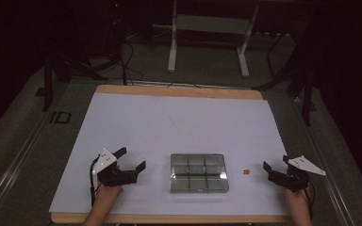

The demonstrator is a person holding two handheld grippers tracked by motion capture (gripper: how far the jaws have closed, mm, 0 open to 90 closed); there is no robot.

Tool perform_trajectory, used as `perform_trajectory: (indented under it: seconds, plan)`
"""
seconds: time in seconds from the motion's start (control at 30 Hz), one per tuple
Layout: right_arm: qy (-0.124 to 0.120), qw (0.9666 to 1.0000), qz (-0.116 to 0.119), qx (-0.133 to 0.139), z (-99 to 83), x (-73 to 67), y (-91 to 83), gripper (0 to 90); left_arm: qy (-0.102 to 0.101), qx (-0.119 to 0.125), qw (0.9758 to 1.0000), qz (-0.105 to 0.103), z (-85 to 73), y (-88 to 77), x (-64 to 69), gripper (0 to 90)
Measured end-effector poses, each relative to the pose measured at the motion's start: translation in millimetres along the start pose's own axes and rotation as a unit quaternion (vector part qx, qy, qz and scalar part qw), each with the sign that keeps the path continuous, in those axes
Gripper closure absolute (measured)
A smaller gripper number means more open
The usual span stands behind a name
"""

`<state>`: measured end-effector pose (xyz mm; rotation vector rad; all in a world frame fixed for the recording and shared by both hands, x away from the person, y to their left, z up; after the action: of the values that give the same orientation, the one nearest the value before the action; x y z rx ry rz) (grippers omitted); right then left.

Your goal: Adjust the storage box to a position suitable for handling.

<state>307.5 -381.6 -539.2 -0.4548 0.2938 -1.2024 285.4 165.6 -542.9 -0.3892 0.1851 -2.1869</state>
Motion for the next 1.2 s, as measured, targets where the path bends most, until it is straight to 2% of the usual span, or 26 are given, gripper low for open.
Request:
perform_trajectory:
  seconds: [0.03, 0.1, 0.13, 0.2, 0.27, 0.37, 0.4, 0.43, 0.6, 0.67, 0.8, 0.87, 0.9, 1.0, 1.07, 1.13, 1.2]
  plan:
    - [-0.011, 0.9999, 0.009, 0.002, 1.3, -4.9, 0.1, 13.5, 0.003, -0.009, 0.9999, -0.007, 0.6, 0.8, 1.5, 1.6]
    - [-0.013, 0.9998, 0.017, 0.002, 2.0, -7.8, 0.3, 13.5, 0.007, -0.017, 0.9997, -0.013, 1.2, 1.8, 3.8, 1.6]
    - [-0.011, 0.9988, 0.048, 0.001, 3.9, -16.8, 1.3, 13.5, 0.016, -0.019, 0.9993, -0.028, 1.4, 2.3, 8.2, 1.6]
    - [-0.017, 0.998, 0.061, -0.003, 4.9, -24.0, 2.8, 13.5, 0.026, -0.024, 0.999, -0.028, 0.7, 3.5, 10.6, 1.6]
    - [-0.022, 0.9968, 0.077, -0.004, 6.0, -29.5, 4.3, 13.4, 0.027, -0.024, 0.9986, -0.038, 0.4, 3.7, 12.4, 1.6]
    - [-0.028, 0.9932, 0.113, 0.002, 8.8, -37.7, 5.7, 13.4, 0.034, -0.023, 0.9982, -0.043, 1.0, 3.6, 14.4, 1.6]
    - [-0.028, 0.9932, 0.113, 0.002, 8.8, -37.7, 5.7, 13.4, 0.034, -0.023, 0.9982, -0.043, 1.0, 3.6, 14.4, 1.7]
    - [-0.036, 0.99, 0.137, 0.003, 11.4, -43.9, 6.6, 13.3, 0.034, -0.025, 0.9981, -0.045, 1.3, 3.6, 15.3, 1.7]
    - [-0.038, 0.9863, 0.161, 0.001, 16.6, -53.0, 9.3, 13.3, 0.04, -0.028, 0.9974, -0.054, 1.6, 4.4, 20.0, 1.8]
    - [-0.035, 0.983, 0.18, 0.005, 18.4, -56.4, 9.5, 13.4, 0.045, -0.03, 0.9969, -0.057, 1.0, 5.3, 22.6, 1.8]
    - [-0.037, 0.9801, 0.195, 0.001, 19.3, -62.4, 12.1, 13.4, 0.055, -0.047, 0.9945, -0.076, -0.8, 9.1, 28.2, 1.8]
    - [-0.039, 0.9809, 0.191, 0.001, 19.5, -65.7, 14.2, 13.4, 0.063, -0.053, 0.9932, -0.082, -1.7, 11.2, 31.3, 1.8]
    - [-0.041, 0.9798, 0.196, -0.002, 19.1, -67.6, 14.8, 13.4, 0.065, -0.057, 0.9927, -0.084, -2.1, 12.7, 32.6, 1.8]
    - [-0.049, 0.9736, 0.223, -0.004, 18.0, -74.2, 16.0, 13.4, 0.071, -0.068, 0.9905, -0.095, -3.4, 17.1, 37.1, 1.9]
    - [-0.07, 0.971, 0.228, -0.013, 16.5, -78.5, 17.2, 16.0, 0.078, -0.077, 0.9887, -0.102, -4.3, 19.8, 40.5, 2.0]
    - [-0.091, 0.9686, 0.231, -0.019, 14.8, -83.2, 18.2, 16.2, 0.083, -0.081, 0.9872, -0.109, -4.7, 21.6, 42.9, 9.8]
    - [-0.097, 0.9636, 0.248, -0.026, 13.3, -87.6, 18.7, 19.0, 0.087, -0.094, 0.9849, -0.117, -5.6, 24.4, 45.1, 11.3]
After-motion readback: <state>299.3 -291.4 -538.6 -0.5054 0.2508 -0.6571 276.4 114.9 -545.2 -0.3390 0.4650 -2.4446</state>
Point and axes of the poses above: each handheld gripper's, and its own axes: y roughly forward along the jaws, z roughly out of its top, x roughly to its right, the point moved 3 cm from there along y, roughly forward along the jaws, and after that the axes turned 1 degree about z, right-handed, at the moved point
